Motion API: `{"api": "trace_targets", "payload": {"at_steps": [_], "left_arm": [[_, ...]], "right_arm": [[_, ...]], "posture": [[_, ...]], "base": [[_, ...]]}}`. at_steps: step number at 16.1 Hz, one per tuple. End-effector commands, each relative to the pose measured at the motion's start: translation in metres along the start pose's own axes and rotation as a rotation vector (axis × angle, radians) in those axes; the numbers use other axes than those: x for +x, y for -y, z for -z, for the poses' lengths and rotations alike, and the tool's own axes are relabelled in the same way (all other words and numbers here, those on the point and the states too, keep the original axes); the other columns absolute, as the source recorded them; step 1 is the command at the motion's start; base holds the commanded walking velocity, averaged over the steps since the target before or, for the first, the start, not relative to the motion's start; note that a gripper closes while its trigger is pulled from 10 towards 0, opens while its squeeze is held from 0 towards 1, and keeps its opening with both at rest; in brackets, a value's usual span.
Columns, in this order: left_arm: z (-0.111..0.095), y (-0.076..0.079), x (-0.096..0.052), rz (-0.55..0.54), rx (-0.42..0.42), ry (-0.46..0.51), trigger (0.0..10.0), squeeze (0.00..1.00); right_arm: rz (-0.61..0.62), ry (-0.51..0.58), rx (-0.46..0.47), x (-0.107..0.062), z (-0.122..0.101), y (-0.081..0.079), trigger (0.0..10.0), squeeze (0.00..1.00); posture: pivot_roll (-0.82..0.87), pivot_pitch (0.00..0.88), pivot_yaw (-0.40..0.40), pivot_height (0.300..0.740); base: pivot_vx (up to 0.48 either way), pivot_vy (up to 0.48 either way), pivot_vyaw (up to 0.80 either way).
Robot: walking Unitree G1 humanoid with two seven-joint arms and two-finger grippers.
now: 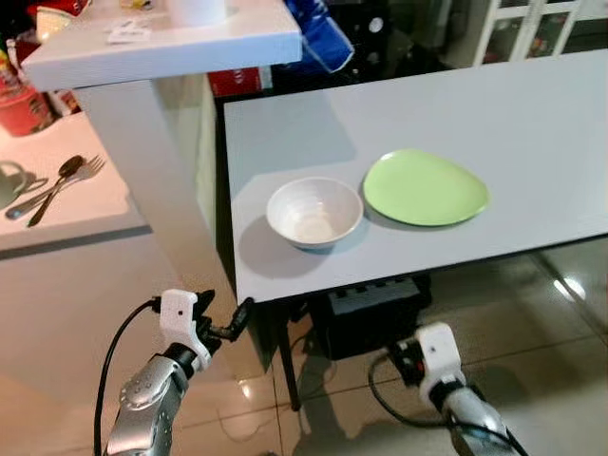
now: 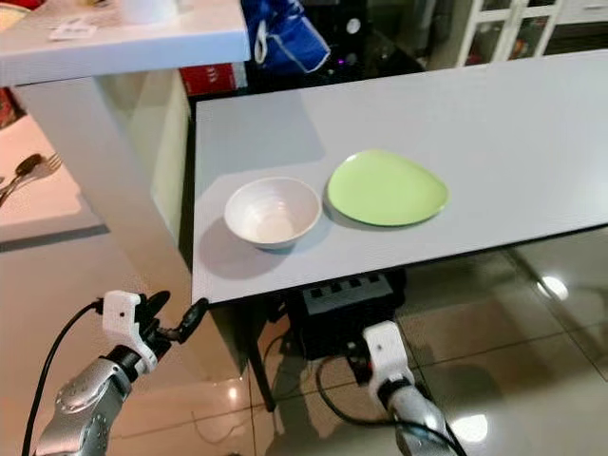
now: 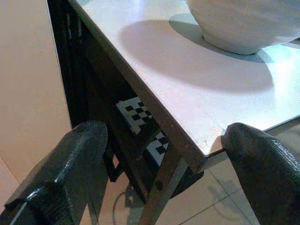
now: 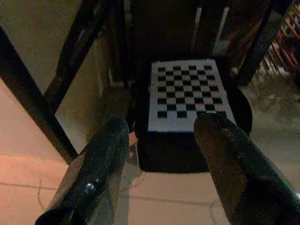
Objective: Setting the table
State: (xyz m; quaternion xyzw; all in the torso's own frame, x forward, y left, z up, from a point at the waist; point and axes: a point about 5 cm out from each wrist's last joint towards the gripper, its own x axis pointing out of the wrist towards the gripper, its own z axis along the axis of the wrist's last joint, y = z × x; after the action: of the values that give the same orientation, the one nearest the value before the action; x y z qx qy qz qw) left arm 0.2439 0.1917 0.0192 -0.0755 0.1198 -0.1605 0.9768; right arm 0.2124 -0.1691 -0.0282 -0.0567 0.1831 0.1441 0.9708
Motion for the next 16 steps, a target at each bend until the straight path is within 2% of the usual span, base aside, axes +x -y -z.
{"api": "trace_targets", "payload": {"at_steps": [1,3,5,7,8,9,13,15,16], "left_arm": [[0.014,-0.009,-0.004,-0.029,-0.032,-0.072,10.0,0.00],[0.018,-0.011,-0.002,-0.012,-0.079,-0.061,10.0,0.00],[0.024,-0.013,-0.003,-0.022,-0.057,-0.044,10.0,0.00],[0.026,-0.022,0.000,-0.042,-0.049,-0.078,10.0,0.00],[0.023,-0.028,0.003,-0.061,-0.053,-0.095,10.0,0.00],[0.018,-0.038,0.007,-0.086,-0.021,-0.129,10.0,0.00],[0.015,-0.044,0.012,-0.112,0.017,-0.185,10.0,0.00],[0.015,-0.021,0.013,-0.018,0.042,-0.041,10.0,0.00],[0.005,-0.010,0.017,0.023,0.075,0.054,10.0,0.00]], "right_arm": [[0.006,0.014,0.012,0.002,0.001,-0.003,10.0,0.00],[0.032,0.007,0.044,0.001,0.008,-0.002,10.0,0.00],[0.059,0.023,0.072,0.000,0.011,0.000,10.0,0.00],[0.075,-0.093,0.073,0.000,0.023,0.005,10.0,0.00],[0.080,-0.113,0.073,0.002,0.023,0.009,10.0,0.00],[0.089,-0.142,0.077,0.008,0.019,0.017,10.0,0.00],[0.112,-0.198,0.085,0.001,0.026,0.030,10.0,0.00],[0.128,-0.202,0.093,-0.005,0.029,0.035,10.0,0.00],[0.137,-0.198,0.101,-0.005,0.029,0.037,10.0,0.00]], "posture": [[-0.04,0.000,0.121,0.740],[-0.04,0.000,0.121,0.740],[-0.04,0.000,0.121,0.740],[-0.03,0.000,0.121,0.740],[-0.03,0.000,0.120,0.740],[-0.02,0.000,0.117,0.740],[-0.03,0.000,0.117,0.740],[-0.03,0.000,0.117,0.740],[-0.03,0.000,0.116,0.740]], "base": [[0.000,0.000,0.00],[0.000,0.000,0.00],[0.000,0.000,0.00],[0.000,0.000,0.00],[0.000,0.000,0.00],[0.000,0.000,0.00],[0.000,0.000,0.00],[0.000,0.000,0.00],[0.000,0.000,0.00]]}}
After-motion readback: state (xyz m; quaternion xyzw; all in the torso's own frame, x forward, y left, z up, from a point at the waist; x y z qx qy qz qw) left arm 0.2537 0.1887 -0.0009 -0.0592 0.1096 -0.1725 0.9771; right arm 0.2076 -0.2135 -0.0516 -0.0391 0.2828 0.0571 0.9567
